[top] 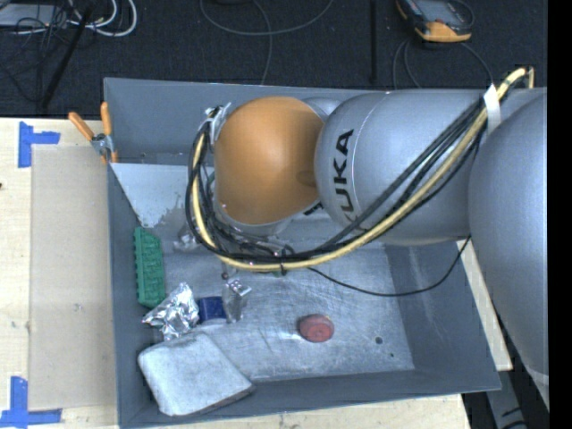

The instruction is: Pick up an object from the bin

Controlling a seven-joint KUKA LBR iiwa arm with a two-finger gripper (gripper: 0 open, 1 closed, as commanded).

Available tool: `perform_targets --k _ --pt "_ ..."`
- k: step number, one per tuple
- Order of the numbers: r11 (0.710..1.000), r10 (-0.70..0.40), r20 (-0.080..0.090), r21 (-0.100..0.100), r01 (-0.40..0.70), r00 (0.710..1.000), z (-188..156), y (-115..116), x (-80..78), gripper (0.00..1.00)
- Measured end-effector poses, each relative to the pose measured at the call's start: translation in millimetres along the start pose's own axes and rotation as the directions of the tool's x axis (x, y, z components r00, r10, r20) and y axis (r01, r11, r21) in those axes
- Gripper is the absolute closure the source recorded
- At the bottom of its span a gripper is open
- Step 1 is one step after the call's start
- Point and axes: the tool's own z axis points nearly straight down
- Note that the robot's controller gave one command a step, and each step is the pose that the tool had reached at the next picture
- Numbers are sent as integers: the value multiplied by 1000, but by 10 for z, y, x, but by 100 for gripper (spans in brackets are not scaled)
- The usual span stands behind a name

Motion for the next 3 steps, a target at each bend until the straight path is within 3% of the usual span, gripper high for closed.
perform_targets --k 1,2,3 --pt "968 251 -15 1 -251 968 1059 -225 231 0" --pt "967 254 -4 0 -254 967 1019 -237 201 100" --pt "995 -101 -3 -2 101 995 75 -223 -17 100"
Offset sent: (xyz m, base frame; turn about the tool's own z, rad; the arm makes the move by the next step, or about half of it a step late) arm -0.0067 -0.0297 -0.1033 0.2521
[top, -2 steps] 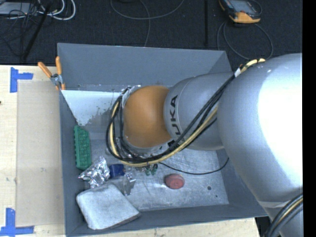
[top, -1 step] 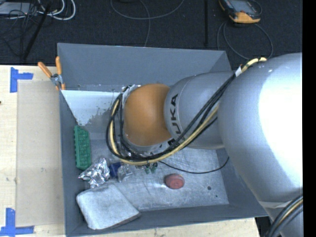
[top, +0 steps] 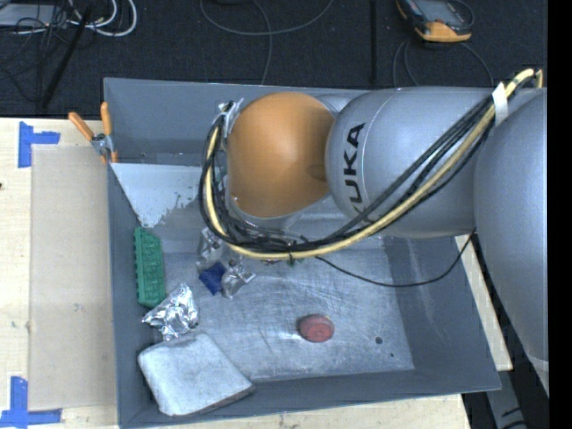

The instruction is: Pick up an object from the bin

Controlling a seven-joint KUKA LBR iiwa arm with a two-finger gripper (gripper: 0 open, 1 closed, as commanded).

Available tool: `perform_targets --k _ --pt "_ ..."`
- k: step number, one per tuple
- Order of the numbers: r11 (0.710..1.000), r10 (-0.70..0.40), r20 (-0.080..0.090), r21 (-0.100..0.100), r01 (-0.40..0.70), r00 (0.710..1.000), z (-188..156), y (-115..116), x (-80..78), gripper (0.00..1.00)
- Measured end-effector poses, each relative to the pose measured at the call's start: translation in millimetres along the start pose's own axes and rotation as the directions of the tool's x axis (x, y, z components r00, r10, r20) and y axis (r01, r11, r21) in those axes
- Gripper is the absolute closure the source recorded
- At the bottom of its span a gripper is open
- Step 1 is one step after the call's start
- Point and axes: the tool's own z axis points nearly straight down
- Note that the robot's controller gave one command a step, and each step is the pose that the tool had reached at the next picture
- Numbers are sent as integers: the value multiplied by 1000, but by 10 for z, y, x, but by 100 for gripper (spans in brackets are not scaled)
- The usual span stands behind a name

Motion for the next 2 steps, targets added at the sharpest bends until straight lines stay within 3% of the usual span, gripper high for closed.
perform_targets --k 1,2 --pt "1000 21 5 2 -21 1000 -845 -1 -30 100" --pt "999 -45 -4 -1 45 999 -601 -189 -130 100"
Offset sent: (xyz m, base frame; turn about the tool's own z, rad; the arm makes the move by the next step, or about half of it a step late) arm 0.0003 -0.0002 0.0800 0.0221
